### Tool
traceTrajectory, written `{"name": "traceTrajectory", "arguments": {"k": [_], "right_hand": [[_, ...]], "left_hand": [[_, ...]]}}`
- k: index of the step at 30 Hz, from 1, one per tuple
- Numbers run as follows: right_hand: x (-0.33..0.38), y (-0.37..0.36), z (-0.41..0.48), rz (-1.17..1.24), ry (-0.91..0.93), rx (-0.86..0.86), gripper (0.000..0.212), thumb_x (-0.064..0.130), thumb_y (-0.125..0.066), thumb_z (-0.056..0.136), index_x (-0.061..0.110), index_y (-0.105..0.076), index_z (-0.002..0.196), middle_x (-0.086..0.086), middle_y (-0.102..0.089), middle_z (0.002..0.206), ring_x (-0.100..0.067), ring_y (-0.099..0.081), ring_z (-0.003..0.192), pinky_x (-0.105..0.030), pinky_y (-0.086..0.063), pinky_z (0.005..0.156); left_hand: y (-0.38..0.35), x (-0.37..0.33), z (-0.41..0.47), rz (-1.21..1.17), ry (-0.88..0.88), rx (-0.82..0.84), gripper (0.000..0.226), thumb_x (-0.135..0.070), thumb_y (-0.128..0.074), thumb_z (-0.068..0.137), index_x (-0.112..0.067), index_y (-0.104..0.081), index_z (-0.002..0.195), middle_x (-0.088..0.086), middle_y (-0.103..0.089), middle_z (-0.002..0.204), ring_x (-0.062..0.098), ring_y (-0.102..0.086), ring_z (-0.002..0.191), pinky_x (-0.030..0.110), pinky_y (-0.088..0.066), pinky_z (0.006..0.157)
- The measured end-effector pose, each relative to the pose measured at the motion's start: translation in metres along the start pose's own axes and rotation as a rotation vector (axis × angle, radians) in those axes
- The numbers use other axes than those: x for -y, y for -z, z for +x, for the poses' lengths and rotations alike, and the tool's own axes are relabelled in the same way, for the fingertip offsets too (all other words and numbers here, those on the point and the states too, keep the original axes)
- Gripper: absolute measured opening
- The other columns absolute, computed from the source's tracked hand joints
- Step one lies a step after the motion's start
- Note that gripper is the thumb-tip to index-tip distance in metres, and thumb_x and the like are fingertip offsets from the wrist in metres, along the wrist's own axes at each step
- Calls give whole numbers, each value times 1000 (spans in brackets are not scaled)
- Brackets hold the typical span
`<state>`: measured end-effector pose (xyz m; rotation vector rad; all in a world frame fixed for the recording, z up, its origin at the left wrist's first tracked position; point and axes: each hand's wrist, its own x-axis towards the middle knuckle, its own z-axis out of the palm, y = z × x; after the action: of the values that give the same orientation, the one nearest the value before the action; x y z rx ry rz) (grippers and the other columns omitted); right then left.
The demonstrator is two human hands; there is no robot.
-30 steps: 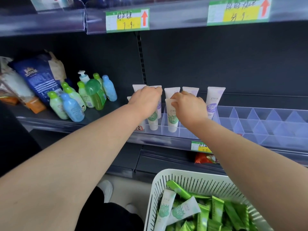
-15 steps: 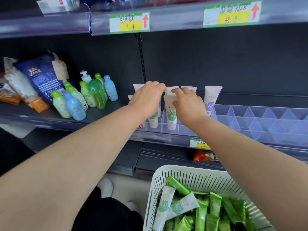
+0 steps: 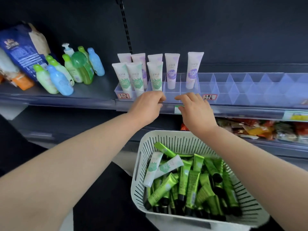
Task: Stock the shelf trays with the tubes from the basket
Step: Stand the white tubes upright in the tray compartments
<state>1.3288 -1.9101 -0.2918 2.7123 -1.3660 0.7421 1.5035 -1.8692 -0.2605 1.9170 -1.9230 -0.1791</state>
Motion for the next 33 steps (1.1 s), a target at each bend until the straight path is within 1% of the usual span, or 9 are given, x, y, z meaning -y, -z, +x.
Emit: {"name": "traceTrajectory", "arguments": {"k": [3,6,10,13,16,21,24,28,33], "right_hand": [[-15,-12,-31,6,-30,51,30,16,-57,90,18,-59,119,-5,-59,114,-31,-53,105,-44,-43,77],[-26,-29,-57,-19,-52,131,28,21,-57,91,21,-60,119,-2,-59,114,-28,-53,104,-40,-44,77],[-34,-58,-84,9,-121,402,29,26,-50,94,25,-55,123,0,-56,120,-24,-49,114,-39,-42,87],[-36,-82,-99,32,-196,585,28,21,-48,94,25,-54,122,1,-57,119,-21,-49,114,-37,-44,89],[-33,-103,-108,14,-228,710,28,27,-50,95,21,-54,122,-1,-56,120,-23,-47,114,-38,-45,89],[-29,-132,-113,-91,-247,827,37,40,-45,97,16,-52,124,-5,-52,121,-25,-43,116,-38,-43,88],[-26,-145,-112,-22,-332,843,40,43,-45,96,14,-55,121,-7,-51,121,-25,-42,116,-38,-45,87],[-24,-154,-110,160,-486,759,31,39,-56,90,16,-59,111,-4,-52,114,-23,-43,111,-35,-44,84],[-30,-146,-110,367,-490,744,9,32,-55,91,23,-54,94,4,-58,93,-20,-52,93,-31,-41,66]], "left_hand": [[-29,-5,-18,-9,22,71,23,-14,-59,92,-16,-64,115,2,-66,115,20,-59,107,32,-47,89],[-58,-6,-33,21,64,170,24,-14,-57,92,-17,-64,114,3,-66,114,24,-59,107,36,-48,89],[-99,-3,-50,134,212,423,22,-9,-56,89,-14,-66,108,5,-66,107,27,-61,100,41,-52,84],[-124,1,-62,136,331,603,10,-7,-58,88,-10,-64,95,5,-61,93,23,-60,86,35,-49,66],[-145,5,-74,150,392,712,3,-13,-59,90,-10,-58,92,3,-55,84,20,-54,75,28,-36,52],[-170,16,-81,120,434,687,28,-10,-61,88,-9,-56,115,9,-56,116,25,-57,96,34,-47,71],[-178,21,-87,83,478,672,50,-5,-62,86,-8,-47,134,9,-56,116,27,-58,103,36,-49,77],[-181,25,-89,111,532,666,41,-7,-64,85,-4,-49,123,11,-58,110,29,-59,101,34,-44,70],[-186,29,-92,170,558,714,56,-15,-70,84,-2,-41,130,15,-59,120,36,-50,119,40,-43,98]]}}
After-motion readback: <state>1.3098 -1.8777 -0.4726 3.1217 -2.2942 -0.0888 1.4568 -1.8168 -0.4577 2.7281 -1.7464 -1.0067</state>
